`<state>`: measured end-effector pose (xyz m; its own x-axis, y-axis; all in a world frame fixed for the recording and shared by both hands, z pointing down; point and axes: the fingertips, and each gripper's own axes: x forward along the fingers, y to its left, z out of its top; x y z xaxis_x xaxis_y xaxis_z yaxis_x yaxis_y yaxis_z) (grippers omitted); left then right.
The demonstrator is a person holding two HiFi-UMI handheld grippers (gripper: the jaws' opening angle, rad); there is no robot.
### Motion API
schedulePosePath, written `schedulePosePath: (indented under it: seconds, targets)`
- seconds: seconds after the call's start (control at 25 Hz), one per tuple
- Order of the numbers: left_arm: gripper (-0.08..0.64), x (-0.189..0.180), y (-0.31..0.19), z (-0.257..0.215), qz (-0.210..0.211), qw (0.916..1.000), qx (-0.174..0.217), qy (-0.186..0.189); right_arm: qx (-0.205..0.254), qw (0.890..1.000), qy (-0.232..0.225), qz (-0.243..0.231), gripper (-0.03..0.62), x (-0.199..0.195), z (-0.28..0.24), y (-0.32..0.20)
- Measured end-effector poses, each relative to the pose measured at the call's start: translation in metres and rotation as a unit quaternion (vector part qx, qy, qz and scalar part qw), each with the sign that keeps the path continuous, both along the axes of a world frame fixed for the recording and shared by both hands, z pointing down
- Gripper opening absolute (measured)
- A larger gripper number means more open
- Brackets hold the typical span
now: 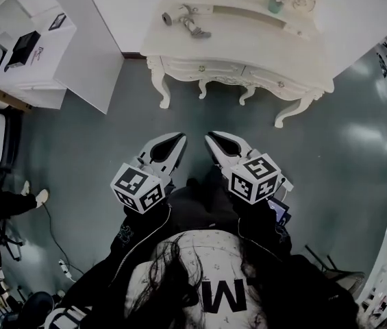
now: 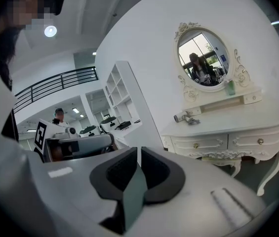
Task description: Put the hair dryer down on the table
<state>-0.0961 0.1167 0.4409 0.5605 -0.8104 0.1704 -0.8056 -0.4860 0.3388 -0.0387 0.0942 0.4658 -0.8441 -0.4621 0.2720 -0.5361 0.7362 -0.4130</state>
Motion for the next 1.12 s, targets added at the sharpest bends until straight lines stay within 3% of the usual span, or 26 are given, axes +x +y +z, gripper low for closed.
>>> schedulePosePath:
  seconds: [0.56, 1.12]
  targets:
    - [0.001, 0.011, -0.001, 0.000, 0.015, 0.9999, 0.003, -0.006, 0.009, 1.000, 0.011, 0.005, 0.028, 0.008, -0.001, 0.001]
    - [0.001, 0.004, -0.009, 0.018, 0.002, 0.9988, -0.038, -0.029, 0.011, 1.000, 0.012, -0.008, 0.026, 0.002, 0.000, -0.007]
